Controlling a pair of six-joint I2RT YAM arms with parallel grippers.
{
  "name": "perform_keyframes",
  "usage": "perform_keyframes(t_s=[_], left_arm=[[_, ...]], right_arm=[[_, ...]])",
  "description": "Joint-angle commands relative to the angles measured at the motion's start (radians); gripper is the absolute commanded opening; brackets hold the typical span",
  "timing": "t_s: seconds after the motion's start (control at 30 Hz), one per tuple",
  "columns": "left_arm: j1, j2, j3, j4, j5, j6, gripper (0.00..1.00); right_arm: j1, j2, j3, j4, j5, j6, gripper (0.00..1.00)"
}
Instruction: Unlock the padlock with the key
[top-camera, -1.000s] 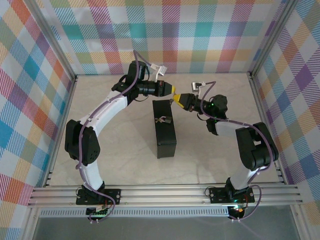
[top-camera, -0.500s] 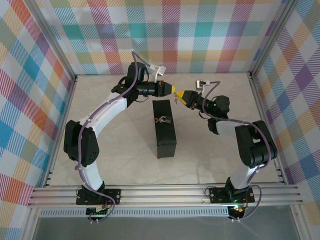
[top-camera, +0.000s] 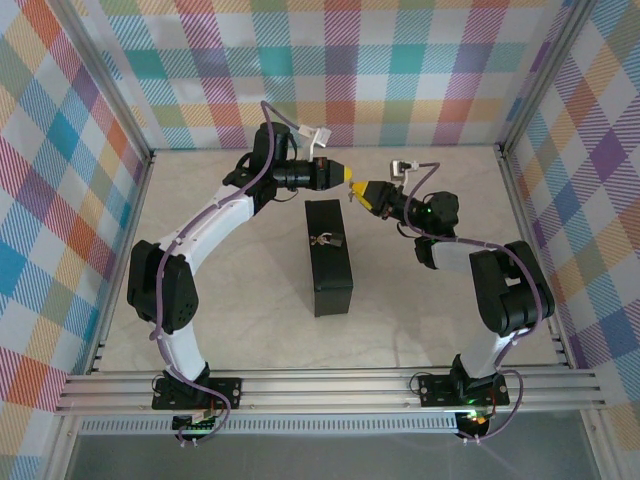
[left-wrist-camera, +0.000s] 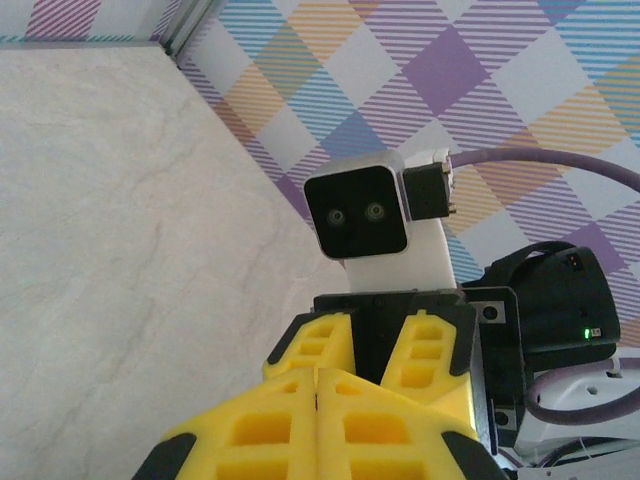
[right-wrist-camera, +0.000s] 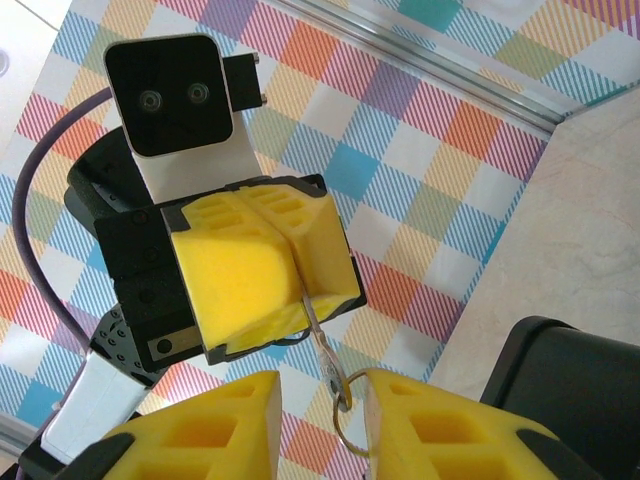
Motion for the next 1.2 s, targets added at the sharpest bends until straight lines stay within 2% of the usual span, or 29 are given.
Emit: perform_keyframes(t_s=[0.0, 0.47, 0.77, 1.03, 1.17], left_arm=[[0.0, -0.038, -0.02, 0.051, 0.012, -0.023, 0.0], [0.001, -0.054, -0.044, 0.077, 0.016, -0.037, 0.0], [-0.001, -0.064, -0.087, 0.139, 0.009, -0.074, 0.0], [-0.005, -0.064, -0.104, 0.167, -0.001, -0.09, 0.0], [-0.005, -0.064, -0.108, 0.161, -0.004, -0.083, 0.0]], right_arm=[[0.008, 0.008, 0.039, 0.061, -0.001, -0.004, 0.26], [0.009, 0.008, 0.052, 0.061, 0.023, 0.005, 0.16], [0.013, -0.006, 0.066, 0.061, 0.036, 0.005, 0.17], [0.026, -0.024, 0.074, 0.061, 0.034, -0.011, 0.01], [0.024, -0.052, 0.049, 0.061, 0.054, -0.027, 0.0]])
